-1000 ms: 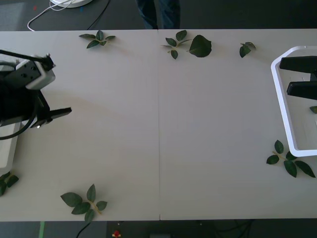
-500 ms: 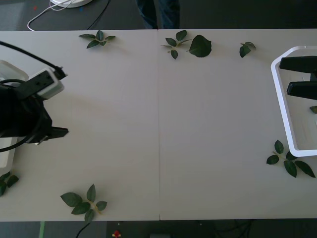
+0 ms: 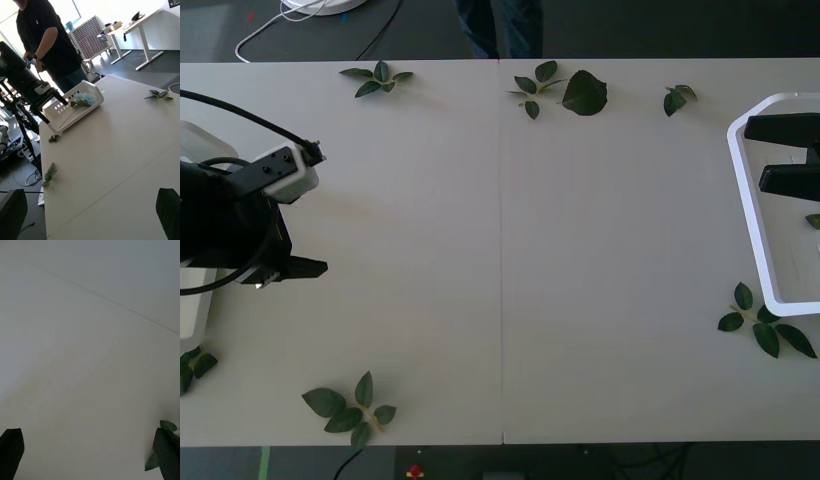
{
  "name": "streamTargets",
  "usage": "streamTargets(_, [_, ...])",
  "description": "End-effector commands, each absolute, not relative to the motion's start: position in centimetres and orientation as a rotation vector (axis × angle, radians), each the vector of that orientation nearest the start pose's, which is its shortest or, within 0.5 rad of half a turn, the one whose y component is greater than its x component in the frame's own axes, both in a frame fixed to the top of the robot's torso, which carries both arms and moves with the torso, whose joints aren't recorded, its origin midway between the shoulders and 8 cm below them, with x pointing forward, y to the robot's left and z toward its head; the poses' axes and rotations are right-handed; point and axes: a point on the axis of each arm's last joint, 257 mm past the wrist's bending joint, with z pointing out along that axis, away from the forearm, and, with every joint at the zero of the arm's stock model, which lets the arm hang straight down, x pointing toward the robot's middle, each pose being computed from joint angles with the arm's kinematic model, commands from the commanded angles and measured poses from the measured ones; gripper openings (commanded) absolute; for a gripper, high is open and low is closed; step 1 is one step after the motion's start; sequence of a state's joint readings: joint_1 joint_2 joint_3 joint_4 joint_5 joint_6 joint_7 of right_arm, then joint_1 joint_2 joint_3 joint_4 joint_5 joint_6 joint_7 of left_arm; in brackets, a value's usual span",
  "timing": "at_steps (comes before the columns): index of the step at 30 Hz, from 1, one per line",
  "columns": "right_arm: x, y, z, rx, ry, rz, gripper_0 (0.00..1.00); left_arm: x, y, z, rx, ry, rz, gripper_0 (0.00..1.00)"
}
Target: Place the red flowers into the right box and the blue flowers into the left box. If a person shows an open palm, hand one flower to the person first, then continue sorting.
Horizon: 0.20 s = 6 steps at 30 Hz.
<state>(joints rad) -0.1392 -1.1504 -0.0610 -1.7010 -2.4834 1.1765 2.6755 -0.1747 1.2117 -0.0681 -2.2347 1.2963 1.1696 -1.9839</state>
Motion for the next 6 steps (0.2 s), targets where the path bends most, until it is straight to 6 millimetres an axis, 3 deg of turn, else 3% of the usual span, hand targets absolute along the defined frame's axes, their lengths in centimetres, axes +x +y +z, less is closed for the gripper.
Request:
streamTargets(1, [38.29, -22.50, -0.78, -1.039, 1.547, 0.961, 1.00, 40.97, 23.11, -12.46, 1.442, 1.916, -0.013, 1.00])
streamTargets(6, [38.29, -22.50, -0.78, -1.039, 1.547, 0.961, 1.00, 41.42, 22.78, -12.53, 1.454, 1.878, -0.021, 1.00])
